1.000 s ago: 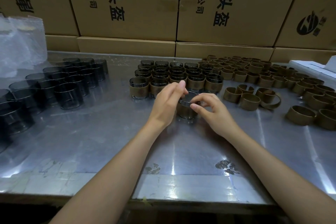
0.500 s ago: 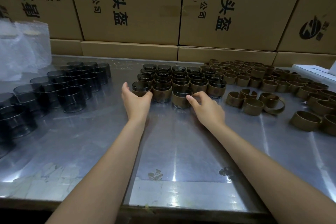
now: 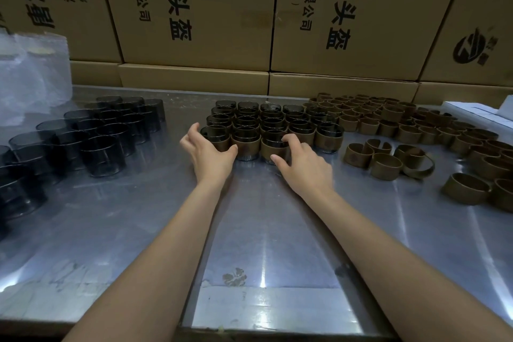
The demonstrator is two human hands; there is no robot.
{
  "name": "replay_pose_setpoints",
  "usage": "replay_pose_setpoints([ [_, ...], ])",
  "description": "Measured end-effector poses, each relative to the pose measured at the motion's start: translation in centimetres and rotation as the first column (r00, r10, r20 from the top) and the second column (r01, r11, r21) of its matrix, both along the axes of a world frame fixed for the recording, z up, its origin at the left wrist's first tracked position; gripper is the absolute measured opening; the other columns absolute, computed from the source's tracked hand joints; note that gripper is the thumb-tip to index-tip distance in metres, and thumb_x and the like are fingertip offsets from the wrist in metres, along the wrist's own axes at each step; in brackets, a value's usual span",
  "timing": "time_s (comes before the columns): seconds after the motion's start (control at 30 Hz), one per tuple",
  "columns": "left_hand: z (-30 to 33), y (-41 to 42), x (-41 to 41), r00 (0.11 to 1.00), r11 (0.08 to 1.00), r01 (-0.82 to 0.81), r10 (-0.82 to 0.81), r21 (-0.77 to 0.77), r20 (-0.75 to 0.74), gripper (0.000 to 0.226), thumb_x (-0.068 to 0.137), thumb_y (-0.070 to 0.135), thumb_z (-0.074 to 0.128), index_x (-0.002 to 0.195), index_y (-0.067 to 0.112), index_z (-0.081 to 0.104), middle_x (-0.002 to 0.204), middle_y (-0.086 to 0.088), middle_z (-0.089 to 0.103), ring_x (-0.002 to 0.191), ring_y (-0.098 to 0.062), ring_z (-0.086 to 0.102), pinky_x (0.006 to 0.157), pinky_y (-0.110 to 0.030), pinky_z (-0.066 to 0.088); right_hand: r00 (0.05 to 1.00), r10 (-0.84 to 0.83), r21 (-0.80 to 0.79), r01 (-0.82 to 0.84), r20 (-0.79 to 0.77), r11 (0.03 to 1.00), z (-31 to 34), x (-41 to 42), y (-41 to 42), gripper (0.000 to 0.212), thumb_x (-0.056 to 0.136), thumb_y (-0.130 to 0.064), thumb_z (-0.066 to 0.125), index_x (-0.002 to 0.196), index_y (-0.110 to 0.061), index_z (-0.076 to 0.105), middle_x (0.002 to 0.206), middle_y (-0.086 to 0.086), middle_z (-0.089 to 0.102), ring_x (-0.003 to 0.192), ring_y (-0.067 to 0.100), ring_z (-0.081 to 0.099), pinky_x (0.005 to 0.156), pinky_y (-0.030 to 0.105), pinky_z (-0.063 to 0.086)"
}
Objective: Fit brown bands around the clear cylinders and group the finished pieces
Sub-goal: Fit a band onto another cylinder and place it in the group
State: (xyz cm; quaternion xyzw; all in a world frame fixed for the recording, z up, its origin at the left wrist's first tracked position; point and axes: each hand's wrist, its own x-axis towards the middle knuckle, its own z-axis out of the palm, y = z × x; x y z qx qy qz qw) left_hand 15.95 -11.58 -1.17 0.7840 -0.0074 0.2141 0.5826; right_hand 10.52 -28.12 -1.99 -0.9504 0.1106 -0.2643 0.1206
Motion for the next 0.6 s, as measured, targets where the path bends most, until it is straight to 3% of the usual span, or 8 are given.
replay_pose_setpoints([
  [0.2,0.0,-0.2,0.1,1.000,0.999,0.028,-0.028,0.015,0.008,0.087,0.076,0.017,0.079,0.143,0.018,0.023,0.146,-0.008,0.017,0.125,-0.021,0.039,0.091,-0.021,0.032,0.999,-0.020,-0.088,0.023,0.036,0.996,-0.1,0.3,0.1,0.048,0.094,-0.056,0.044,0.133,-0.029,0.038,0.118,0.005,0.060,0.096,0.029,0.064,0.063,0.032,0.044],
  [0.47,0.2,0.0,-0.3,0.999,0.999,0.042,-0.042,0.006,0.011,0.086,0.076,0.015,0.079,0.142,0.017,0.024,0.147,-0.008,0.016,0.129,-0.023,0.037,0.093,-0.021,0.031,0.995,-0.083,-0.030,0.085,0.059,0.996,0.0,-0.1,0.2,0.076,0.089,-0.064,0.046,0.145,-0.020,0.021,0.134,0.008,0.053,0.103,0.032,0.063,0.070,0.037,0.050],
  [0.6,0.4,0.3,-1.0,0.999,0.999,0.047,-0.047,-0.006,0.008,0.082,0.078,0.012,0.076,0.142,0.015,0.024,0.147,-0.009,0.016,0.131,-0.025,0.034,0.095,-0.021,0.030,0.985,-0.091,0.010,0.090,0.146,0.996,0.4,-1.1,0.7,0.075,0.090,-0.061,0.046,0.144,-0.017,0.020,0.137,0.008,0.044,0.098,0.032,0.063,0.062,0.033,0.042],
])
